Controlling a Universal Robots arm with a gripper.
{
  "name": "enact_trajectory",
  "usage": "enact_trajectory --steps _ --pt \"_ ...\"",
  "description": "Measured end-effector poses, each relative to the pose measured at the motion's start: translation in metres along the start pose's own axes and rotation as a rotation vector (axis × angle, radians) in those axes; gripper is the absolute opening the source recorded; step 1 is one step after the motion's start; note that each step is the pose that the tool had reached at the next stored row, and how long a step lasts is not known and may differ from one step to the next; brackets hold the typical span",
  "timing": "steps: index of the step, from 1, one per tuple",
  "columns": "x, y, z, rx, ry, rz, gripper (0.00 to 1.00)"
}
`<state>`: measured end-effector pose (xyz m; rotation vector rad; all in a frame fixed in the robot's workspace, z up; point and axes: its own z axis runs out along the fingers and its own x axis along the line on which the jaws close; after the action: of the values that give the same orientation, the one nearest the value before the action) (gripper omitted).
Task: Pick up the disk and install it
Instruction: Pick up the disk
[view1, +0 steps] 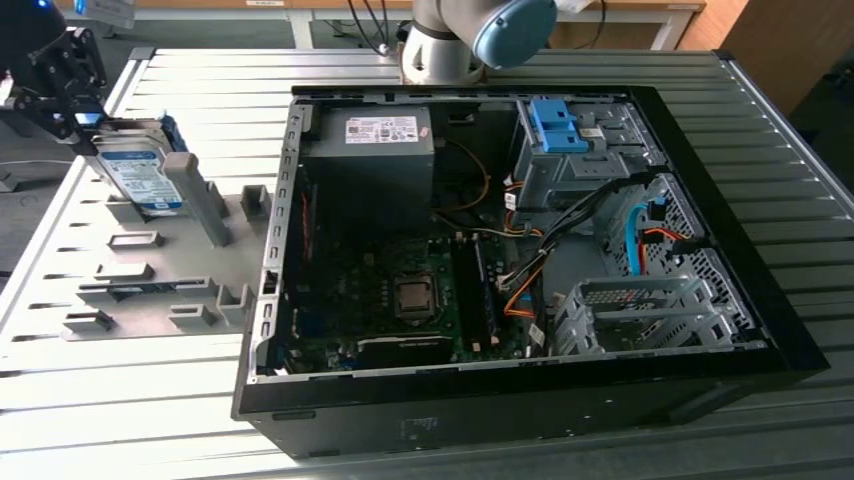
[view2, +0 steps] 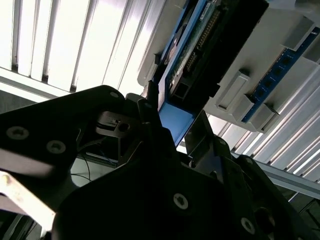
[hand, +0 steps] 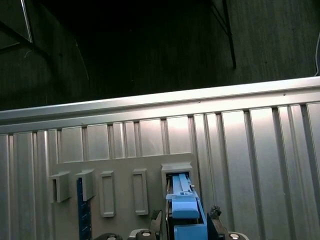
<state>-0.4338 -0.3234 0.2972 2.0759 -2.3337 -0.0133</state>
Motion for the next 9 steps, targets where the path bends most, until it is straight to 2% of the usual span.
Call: enact_trajectory --steps 3,7,9 --pt "0.0000 0.0000 0.0009 -0.0003 0.0003 -0.006 0.47" --pt "0.0000 0.0000 0.0015 0.0002 0.0008 -0.042 0.47" --pt "0.0000 0.0000 0.0016 0.0003 0.0009 -0.043 0.47"
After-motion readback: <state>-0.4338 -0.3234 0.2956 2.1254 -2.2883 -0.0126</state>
